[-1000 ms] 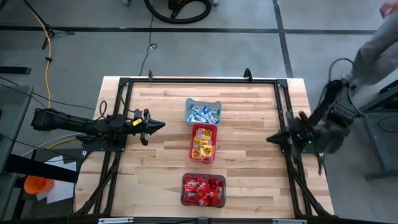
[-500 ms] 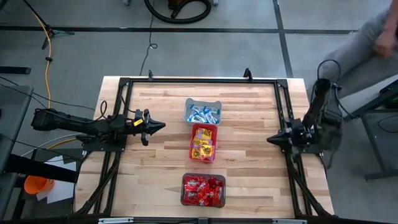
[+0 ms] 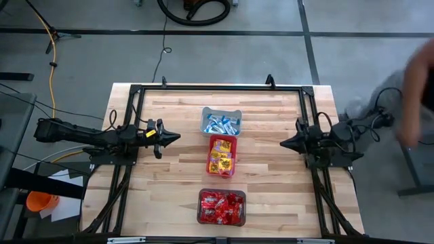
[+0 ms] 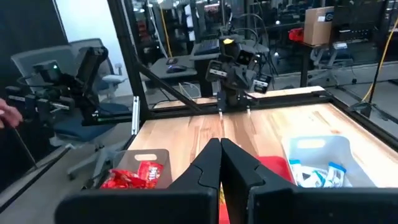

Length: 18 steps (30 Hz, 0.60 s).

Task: Sort candy
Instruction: Return to Home Position

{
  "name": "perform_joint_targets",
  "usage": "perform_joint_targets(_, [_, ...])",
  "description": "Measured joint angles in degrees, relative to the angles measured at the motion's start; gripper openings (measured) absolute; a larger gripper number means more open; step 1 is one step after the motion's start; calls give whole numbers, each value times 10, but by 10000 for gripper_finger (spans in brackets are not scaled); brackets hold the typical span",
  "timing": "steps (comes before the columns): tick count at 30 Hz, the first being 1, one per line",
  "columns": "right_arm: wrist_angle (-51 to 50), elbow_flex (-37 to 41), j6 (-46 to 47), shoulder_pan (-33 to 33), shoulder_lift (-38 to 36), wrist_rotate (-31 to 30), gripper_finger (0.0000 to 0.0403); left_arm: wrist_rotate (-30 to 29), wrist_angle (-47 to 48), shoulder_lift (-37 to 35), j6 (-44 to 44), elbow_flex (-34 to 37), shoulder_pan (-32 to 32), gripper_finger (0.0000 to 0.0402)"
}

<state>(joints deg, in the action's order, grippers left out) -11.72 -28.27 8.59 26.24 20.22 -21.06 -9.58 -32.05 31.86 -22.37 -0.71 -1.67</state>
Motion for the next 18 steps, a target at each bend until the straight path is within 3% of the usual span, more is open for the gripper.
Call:
perform_joint_targets(6, [46, 93, 4, -15, -103, 19, 0, 0, 1, 0, 0, 0, 0, 1])
perform_joint_targets(11, [82, 153, -29, -15, -174, 2, 0, 0, 2, 0, 0, 0, 0, 1])
perform_joint_targets(14, [85, 172, -31, -28, -201, -36, 0, 0, 2, 0, 0, 0, 0, 1])
perform_joint_targets(18, [75, 179, -13, -73, -199, -2, 0, 0, 4, 0, 0, 0, 0, 1])
